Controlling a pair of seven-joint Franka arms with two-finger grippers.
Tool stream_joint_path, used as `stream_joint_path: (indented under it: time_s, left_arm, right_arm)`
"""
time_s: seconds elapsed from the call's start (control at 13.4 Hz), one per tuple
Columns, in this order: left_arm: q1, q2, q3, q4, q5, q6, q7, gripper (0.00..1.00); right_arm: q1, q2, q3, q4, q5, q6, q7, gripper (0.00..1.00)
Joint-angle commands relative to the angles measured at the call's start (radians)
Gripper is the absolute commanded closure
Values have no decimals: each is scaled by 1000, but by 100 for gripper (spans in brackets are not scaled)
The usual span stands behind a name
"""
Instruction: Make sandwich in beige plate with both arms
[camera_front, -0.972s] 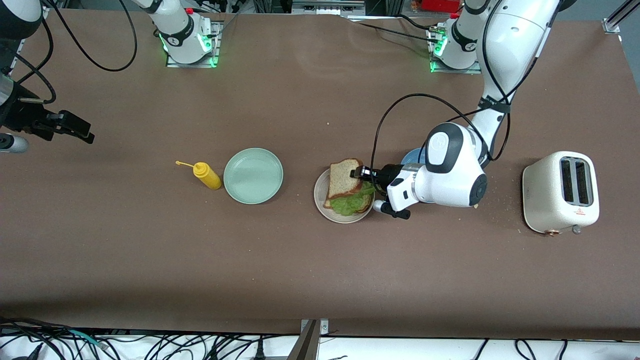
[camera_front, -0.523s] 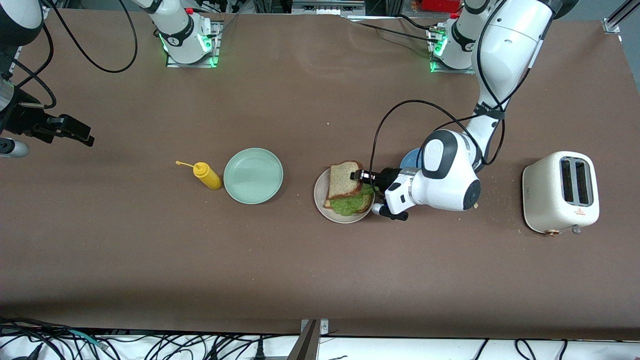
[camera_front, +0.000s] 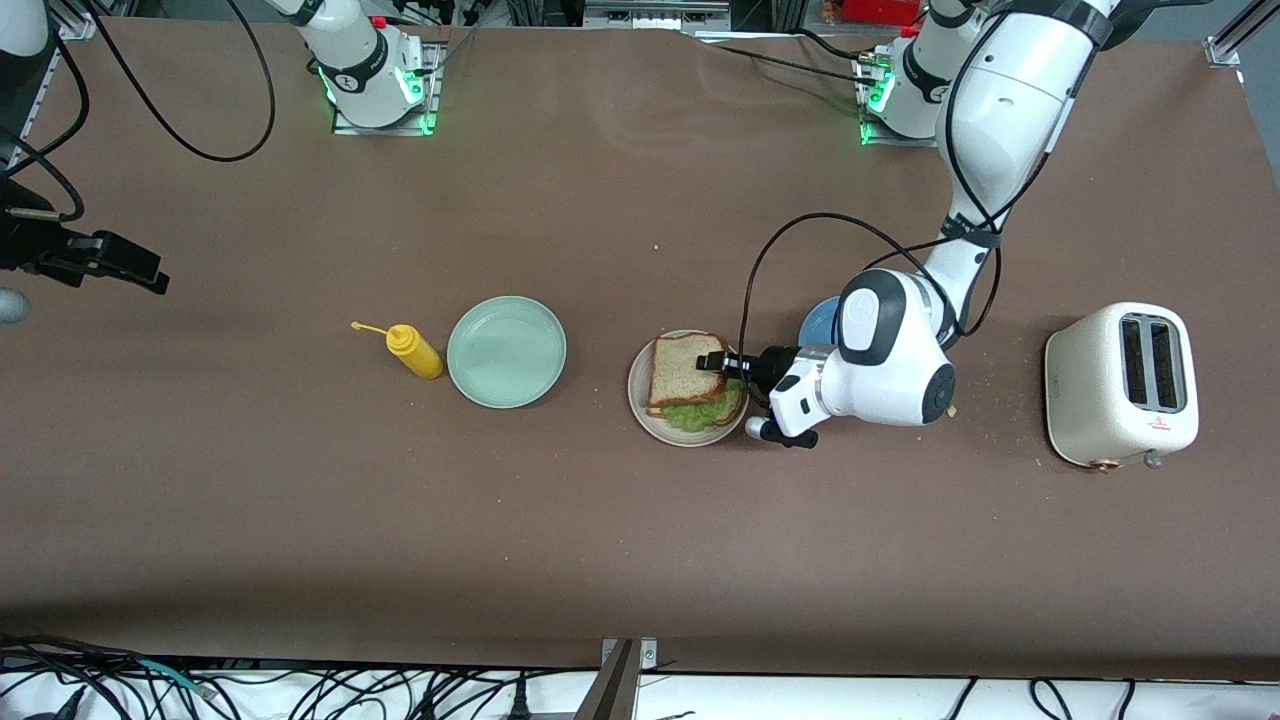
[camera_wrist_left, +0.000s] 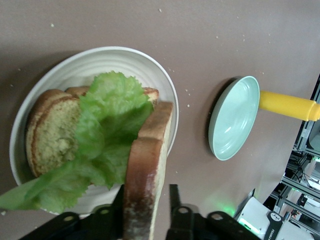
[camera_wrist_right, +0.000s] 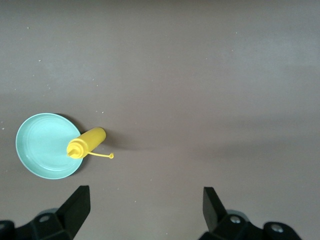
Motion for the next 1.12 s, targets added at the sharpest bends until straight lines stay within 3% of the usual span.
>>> stream_joint_path:
  time_s: [0.0, 0.15, 0.37, 1.05]
  left_arm:
    - [-18, 15, 10, 25, -35, 17, 10, 1]
    - [-11, 14, 10, 25, -32, 17, 10, 1]
    - [-5, 14, 20, 25, -26, 18, 10, 1]
    - [100, 5, 54, 30, 24, 17, 9, 1]
  right_arm:
    - [-61, 3, 65, 26, 17, -50, 12, 0]
    - [-61, -17, 64, 6, 24, -29, 24, 0]
    - [-63, -90, 70, -107, 27, 40, 99, 0]
    - [-60, -112, 71, -149, 30, 86, 90, 0]
